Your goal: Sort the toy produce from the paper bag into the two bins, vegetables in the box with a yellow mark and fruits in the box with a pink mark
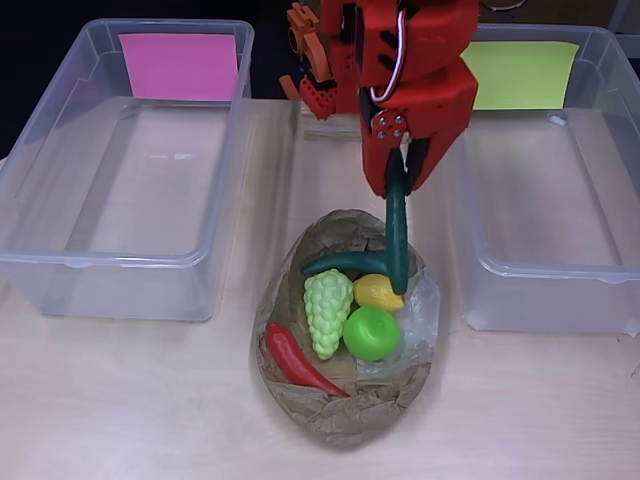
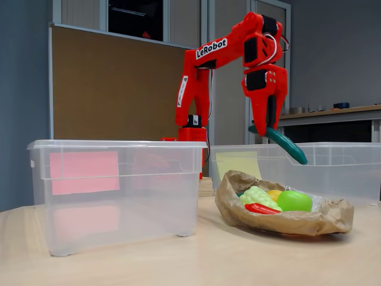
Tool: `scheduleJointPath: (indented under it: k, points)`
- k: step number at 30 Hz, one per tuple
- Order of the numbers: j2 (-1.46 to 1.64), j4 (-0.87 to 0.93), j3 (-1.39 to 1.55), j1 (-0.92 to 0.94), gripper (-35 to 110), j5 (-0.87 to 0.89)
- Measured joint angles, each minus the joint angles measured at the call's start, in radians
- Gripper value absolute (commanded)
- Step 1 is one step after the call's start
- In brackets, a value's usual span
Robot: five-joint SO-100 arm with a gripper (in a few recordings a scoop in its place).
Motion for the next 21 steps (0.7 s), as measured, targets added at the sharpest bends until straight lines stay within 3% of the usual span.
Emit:
scheduleJointPath:
  k: [13, 21]
  points:
    - [0.302, 0.046, 0.181, -0.183, 0, 0.249]
    - [0.434, 0.046, 0.313, -0.434, 0, 0.575]
